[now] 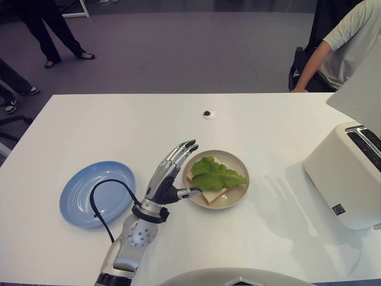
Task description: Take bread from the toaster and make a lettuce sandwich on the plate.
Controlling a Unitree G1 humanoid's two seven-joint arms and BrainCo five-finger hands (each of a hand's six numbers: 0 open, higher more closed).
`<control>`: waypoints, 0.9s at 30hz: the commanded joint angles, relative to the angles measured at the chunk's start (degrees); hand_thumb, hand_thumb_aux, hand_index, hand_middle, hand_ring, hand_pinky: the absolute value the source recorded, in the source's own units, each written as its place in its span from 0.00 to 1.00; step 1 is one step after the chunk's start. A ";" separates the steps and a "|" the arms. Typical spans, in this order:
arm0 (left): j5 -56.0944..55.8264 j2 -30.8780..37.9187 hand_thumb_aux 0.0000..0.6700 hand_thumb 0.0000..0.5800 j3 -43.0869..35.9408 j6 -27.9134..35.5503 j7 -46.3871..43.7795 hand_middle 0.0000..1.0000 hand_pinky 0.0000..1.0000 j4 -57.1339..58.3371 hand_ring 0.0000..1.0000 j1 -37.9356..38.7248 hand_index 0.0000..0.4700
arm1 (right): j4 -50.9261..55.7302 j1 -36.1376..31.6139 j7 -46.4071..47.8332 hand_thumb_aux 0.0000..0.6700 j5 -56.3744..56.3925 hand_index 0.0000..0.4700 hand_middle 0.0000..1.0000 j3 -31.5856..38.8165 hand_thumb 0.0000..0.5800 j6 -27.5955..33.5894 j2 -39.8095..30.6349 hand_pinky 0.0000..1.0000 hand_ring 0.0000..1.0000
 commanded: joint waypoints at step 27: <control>11.39 1.84 0.00 0.00 0.89 -5.19 5.02 0.00 0.00 2.06 0.00 -1.48 0.00 | 21.70 -13.04 4.59 1.00 -10.61 1.00 0.00 47.36 1.00 4.48 34.75 0.00 0.00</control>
